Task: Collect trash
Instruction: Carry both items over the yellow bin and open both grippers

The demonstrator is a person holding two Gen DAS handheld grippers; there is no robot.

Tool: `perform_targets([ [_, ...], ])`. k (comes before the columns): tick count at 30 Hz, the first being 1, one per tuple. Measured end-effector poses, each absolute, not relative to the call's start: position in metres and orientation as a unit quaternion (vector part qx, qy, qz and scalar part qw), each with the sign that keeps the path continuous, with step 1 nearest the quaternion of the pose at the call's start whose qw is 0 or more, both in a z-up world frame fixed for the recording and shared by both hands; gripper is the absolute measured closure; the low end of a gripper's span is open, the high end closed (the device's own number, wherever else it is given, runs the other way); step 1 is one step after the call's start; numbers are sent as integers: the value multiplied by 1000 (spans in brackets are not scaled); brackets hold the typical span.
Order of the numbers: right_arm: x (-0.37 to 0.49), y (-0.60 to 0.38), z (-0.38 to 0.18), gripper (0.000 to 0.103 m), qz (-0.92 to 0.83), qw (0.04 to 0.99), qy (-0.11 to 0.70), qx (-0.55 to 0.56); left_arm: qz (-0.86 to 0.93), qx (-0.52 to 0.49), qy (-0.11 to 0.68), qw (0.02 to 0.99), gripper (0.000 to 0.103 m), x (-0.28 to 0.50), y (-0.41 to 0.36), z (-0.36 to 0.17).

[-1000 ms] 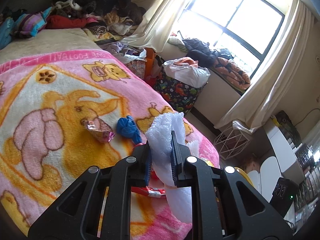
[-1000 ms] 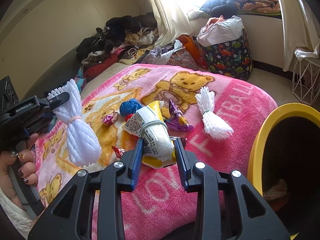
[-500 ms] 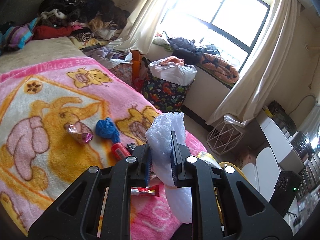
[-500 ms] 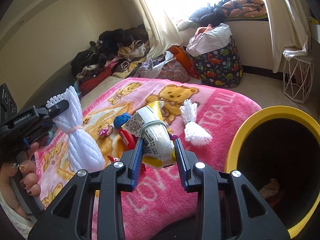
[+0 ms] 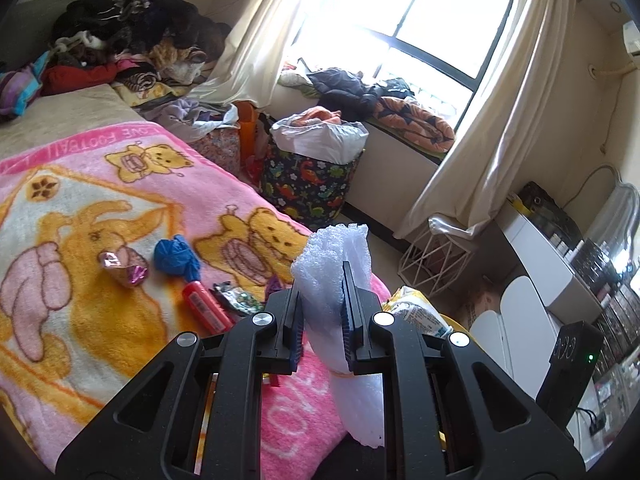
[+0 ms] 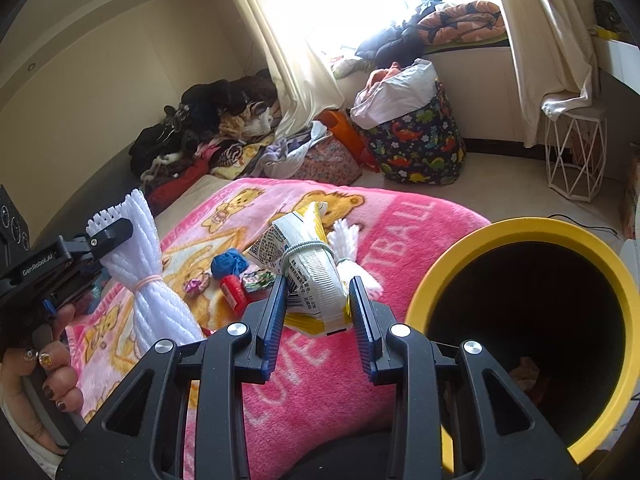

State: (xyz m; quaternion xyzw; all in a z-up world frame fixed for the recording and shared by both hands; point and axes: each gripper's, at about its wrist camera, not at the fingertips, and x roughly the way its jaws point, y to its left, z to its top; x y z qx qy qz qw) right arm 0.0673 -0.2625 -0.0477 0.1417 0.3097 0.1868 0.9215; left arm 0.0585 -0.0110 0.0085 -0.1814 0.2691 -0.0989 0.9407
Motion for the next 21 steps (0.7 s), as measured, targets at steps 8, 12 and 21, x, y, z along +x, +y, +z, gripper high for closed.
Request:
perform_targets([
  [8, 61, -284, -44, 73, 164, 928, 299, 149, -120, -172, 272, 939, 92, 59, -34, 8],
  [12, 60, -295, -42, 73, 150, 932, 295, 148, -135, -166, 274, 938, 92, 60, -47, 9],
  [21, 48, -327, -46, 73, 107, 939, 286, 160, -169, -149, 282, 932, 92, 67, -84, 5],
])
